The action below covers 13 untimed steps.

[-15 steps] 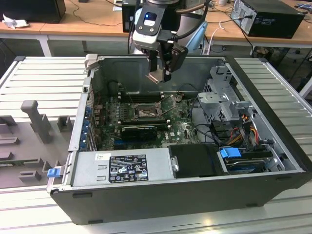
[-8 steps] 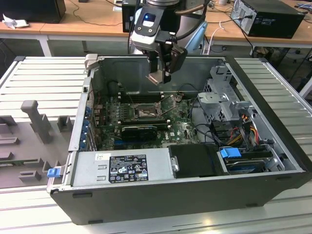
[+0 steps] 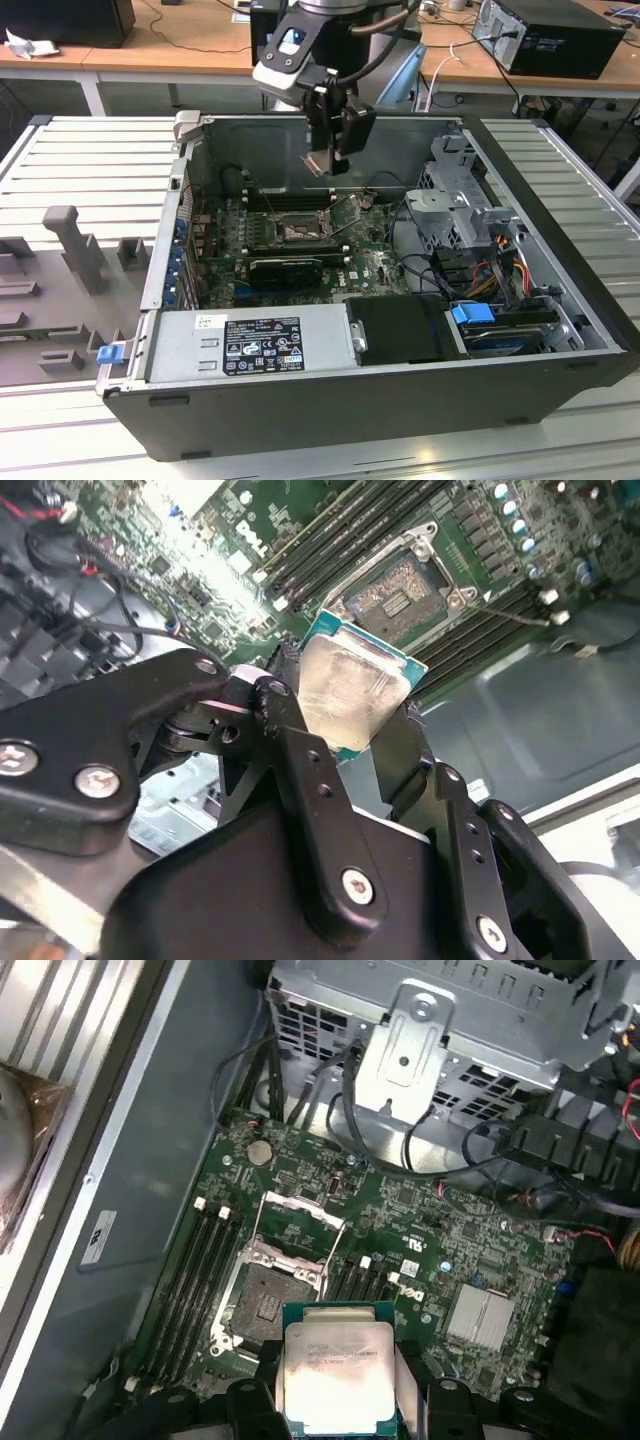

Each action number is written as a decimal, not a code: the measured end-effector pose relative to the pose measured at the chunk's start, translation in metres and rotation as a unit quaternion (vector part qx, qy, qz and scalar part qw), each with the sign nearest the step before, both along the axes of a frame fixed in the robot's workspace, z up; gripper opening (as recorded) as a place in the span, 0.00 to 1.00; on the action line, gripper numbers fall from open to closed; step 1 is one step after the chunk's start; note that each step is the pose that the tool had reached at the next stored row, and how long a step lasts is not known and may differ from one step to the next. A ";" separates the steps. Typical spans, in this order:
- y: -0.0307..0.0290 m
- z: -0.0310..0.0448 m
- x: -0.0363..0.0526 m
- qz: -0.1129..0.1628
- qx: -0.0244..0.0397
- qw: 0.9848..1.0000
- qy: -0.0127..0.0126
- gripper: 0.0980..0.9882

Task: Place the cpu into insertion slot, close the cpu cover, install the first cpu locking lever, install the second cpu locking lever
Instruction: 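Place the cpu into insertion slot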

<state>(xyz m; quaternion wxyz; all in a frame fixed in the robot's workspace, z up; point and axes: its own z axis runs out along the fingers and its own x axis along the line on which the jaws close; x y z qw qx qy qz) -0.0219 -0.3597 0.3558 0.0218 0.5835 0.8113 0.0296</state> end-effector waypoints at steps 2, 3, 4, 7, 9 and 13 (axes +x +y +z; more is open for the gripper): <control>0.0000 -0.0013 0.0000 -0.031 0.000 1.000 0.000 0.48; 0.0000 -0.0019 0.0000 -0.047 0.000 0.999 0.000 0.48; 0.0000 -0.0025 0.0000 -0.059 0.000 0.998 0.000 0.48; 0.0000 -0.0042 0.0000 -0.093 0.000 0.996 0.000 0.48; 0.0000 -0.0052 0.0000 -0.114 0.000 0.994 0.000 0.48; 0.0000 -0.0098 0.0000 -0.134 0.000 0.991 0.000 0.48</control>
